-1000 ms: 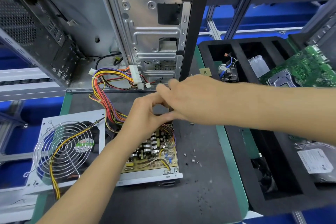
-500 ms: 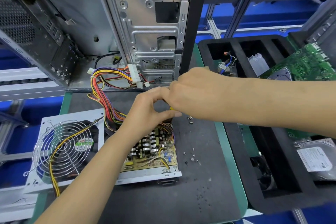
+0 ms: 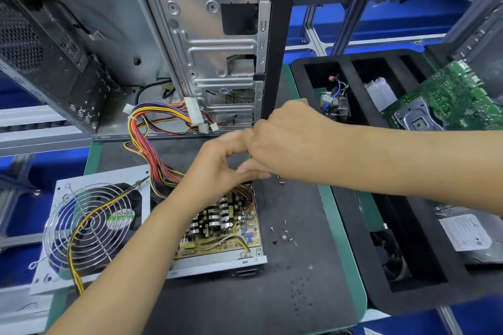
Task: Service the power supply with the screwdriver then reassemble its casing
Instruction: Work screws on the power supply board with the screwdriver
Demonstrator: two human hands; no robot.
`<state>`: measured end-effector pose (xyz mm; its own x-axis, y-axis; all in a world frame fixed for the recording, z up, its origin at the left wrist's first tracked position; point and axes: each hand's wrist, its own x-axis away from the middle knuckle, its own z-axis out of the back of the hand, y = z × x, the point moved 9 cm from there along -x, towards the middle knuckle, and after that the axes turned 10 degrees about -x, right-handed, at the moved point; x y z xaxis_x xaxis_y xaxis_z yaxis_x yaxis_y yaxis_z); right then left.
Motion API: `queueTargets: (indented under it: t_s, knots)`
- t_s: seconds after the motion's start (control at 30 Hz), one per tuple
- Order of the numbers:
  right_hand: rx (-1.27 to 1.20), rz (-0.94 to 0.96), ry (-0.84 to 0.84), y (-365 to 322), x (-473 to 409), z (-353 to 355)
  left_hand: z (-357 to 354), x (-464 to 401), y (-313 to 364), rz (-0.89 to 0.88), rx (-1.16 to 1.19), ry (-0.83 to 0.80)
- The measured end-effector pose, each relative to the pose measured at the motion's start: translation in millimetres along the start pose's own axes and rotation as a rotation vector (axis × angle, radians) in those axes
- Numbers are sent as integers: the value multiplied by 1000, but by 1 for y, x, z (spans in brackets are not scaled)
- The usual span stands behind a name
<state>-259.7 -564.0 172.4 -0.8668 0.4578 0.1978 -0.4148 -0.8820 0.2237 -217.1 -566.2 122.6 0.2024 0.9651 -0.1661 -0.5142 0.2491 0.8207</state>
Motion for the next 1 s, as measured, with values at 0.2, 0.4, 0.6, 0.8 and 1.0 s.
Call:
queueTargets:
  t_s: [0.2, 0.4, 0.6, 0.8, 1.0]
  knots:
    - [-79, 146, -59, -8, -1, -4, 6, 1, -16, 34, -24, -29]
    - [-22, 73, 2, -2, 2, -8, -1, 4, -7, -29, -29, -165]
    - [-303, -58, 138, 21, 4, 2, -1, 7, -17, 32, 55, -69]
    - [-661, -87, 19, 28, 21, -90, 5, 16, -12, 66, 188, 34]
    - [-635, 9, 105, 0, 15, -128, 48, 17, 15, -49, 321, 301]
